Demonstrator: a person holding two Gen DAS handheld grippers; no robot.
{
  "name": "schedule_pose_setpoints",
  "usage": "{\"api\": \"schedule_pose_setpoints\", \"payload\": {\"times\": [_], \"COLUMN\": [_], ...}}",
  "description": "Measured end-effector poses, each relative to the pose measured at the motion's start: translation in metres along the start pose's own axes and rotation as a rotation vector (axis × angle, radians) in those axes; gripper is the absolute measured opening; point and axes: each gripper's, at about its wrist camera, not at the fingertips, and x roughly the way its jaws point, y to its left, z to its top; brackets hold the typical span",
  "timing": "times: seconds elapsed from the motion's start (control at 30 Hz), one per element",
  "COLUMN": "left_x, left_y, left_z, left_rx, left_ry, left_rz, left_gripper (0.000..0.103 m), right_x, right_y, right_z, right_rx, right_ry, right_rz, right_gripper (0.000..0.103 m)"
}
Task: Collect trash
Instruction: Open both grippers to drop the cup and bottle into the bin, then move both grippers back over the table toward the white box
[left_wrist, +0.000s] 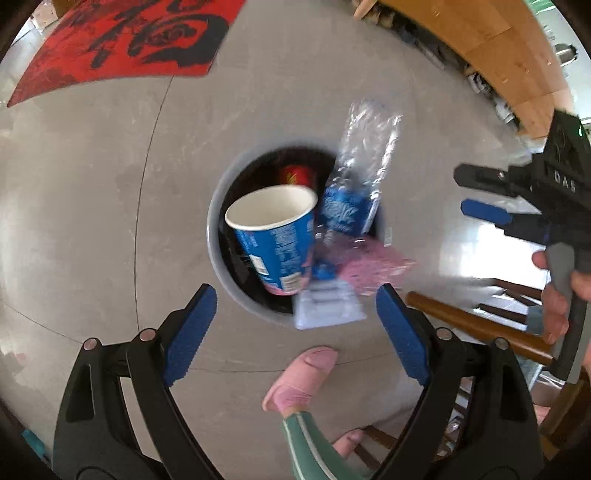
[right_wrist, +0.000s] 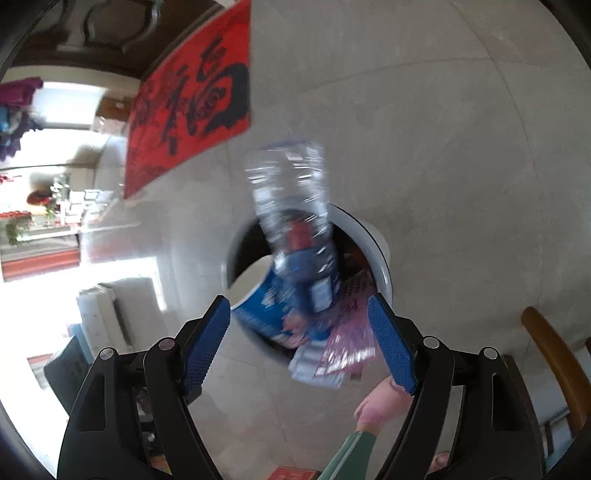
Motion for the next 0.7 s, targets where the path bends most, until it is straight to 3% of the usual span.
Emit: {"api": "schedule_pose_setpoints", "payload": {"times": [0.2,0.27,0.37,0.5,0.6,0.7], "left_x": [-0.099,-0.135,-0.192,-0.254,-0.287,-0.308], "left_y": [-0.047,-0.071,-0.124,-0.213,-0.288,-0.361], "left_z": [0.000,0.000,-0.002,-0.013,-0.031,-0.056], "left_rx": [0.057,0.096,0.232,0.448,0.590,0.719], "left_ry": [-0.070,-0.088,-0.119,-0.146,-0.162,-0.190], "left_rz": [-0.004,-0.007,-0.013,-0.076,-0.127,-0.187], "left_gripper": [0.086,0.087,0.087,0.090,0.090,0.090], "right_x": [-0.135,-0.201,-0.297,-0.428,-0.491,-0.554], "right_y": [0.040,0.056,0.063,0.037,0.003,-0.049], "right_z": [-0.033,-0.054,-0.093,-0.167,-0.221,-0.301], "right_rx": [-0.052,-0.072,-0.068,-0.026,0.045,0.141], "right_ry": [-0.096,-0.164,-0.300,-0.525,-0.644,-0.773], "right_rz": [0.085,0.120,0.176,0.170,0.137,0.064], "right_gripper": [0.077,0.077,0.077,0.078,0.078,0.078]}}
